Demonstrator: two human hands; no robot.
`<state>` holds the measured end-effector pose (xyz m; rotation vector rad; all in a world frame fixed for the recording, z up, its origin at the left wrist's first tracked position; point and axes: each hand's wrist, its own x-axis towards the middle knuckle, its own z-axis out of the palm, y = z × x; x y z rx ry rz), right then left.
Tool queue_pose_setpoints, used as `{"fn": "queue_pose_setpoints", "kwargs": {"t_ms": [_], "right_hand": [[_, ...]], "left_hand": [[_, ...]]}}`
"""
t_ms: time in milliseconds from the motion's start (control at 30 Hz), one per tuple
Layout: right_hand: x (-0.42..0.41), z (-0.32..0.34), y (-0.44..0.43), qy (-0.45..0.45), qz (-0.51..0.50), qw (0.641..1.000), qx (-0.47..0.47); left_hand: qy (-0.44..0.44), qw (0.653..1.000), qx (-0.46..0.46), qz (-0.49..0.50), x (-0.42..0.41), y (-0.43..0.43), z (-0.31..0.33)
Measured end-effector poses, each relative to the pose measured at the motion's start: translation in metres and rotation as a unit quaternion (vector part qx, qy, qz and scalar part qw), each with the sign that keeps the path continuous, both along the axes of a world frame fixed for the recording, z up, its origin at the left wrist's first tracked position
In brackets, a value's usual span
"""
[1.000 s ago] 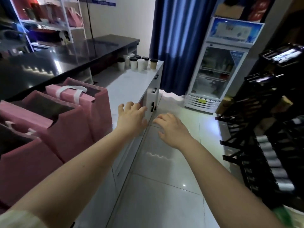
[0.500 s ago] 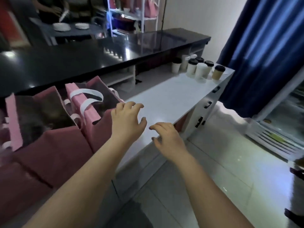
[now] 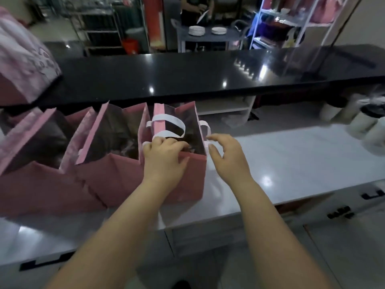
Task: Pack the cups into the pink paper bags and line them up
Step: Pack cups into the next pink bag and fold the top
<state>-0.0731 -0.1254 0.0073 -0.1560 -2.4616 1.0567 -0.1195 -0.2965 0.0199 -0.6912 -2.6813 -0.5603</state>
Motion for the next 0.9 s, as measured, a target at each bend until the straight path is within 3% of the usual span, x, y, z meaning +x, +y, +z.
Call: {"fn": "queue_pose_setpoints", "kwargs": {"t_ms": [100, 200, 300, 633, 800, 900], "right_hand": [[-0.039, 0.016, -0.002, -0.047, 0.009, 0.999, -0.007], [-0.066, 0.027, -0.005, -0.136, 0.017, 0.989, 0.050], [-0.072, 0.026, 0.002, -0.176, -0.021, 0.983, 0.053], [-0.006, 0.007, 0.062, -0.102, -0.174, 0.979, -0.026], [0.027, -0.005, 0.054, -0.069, -0.089, 0.993, -0.020], [0.040, -0.013, 0.064, -0.023, -0.109, 0.992, -0.063]], "left_hand": [[0.034, 0.999, 0.003, -0.013, -0.003, -0.003, -0.008], [0.061, 0.998, 0.015, -0.026, -0.007, -0.004, -0.012], [0.075, 0.996, 0.022, -0.038, -0.011, 0.000, -0.014], [0.114, 0.987, 0.060, -0.099, -0.034, 0.055, -0.006], [0.077, 0.991, 0.062, -0.086, -0.046, 0.061, -0.014], [-0.008, 0.980, 0.160, -0.121, -0.045, 0.056, -0.026]]}}
